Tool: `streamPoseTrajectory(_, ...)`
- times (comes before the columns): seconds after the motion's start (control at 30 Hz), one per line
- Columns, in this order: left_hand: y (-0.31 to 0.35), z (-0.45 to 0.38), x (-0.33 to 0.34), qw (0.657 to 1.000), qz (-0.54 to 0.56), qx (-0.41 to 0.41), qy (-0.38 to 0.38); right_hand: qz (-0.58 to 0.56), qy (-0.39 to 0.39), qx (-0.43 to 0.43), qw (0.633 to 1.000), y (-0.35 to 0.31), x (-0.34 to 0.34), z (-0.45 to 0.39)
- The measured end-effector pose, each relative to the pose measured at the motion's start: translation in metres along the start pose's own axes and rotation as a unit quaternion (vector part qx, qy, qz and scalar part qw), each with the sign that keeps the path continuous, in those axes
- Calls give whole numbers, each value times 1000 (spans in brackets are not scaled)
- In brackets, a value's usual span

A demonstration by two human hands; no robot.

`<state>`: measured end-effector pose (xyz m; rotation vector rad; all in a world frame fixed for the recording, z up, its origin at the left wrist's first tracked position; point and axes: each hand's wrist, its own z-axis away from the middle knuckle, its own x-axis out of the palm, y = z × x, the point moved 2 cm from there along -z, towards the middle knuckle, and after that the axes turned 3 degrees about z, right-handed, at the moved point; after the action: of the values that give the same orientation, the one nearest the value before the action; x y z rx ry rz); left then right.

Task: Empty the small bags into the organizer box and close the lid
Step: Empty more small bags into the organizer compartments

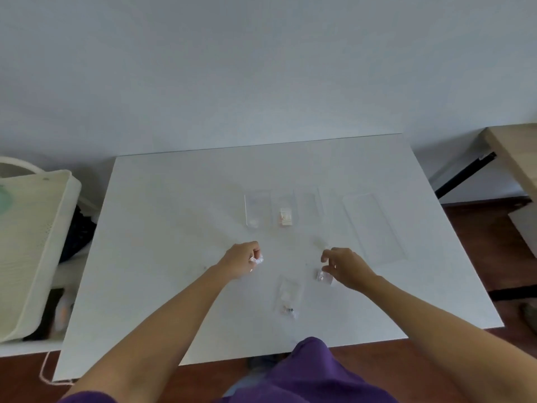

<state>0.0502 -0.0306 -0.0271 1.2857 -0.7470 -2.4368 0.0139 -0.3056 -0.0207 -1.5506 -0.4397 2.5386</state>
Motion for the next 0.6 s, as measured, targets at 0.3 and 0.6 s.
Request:
streamPoseTrajectory(0.3, 40, -23, -26, 987, 41, 71, 141, -30, -3, 81, 996, 14, 27, 15)
streamPoseTrajectory(0.6, 70, -64, -39, 967, 145, 34, 205, -132, 7, 131, 983, 14, 32, 13)
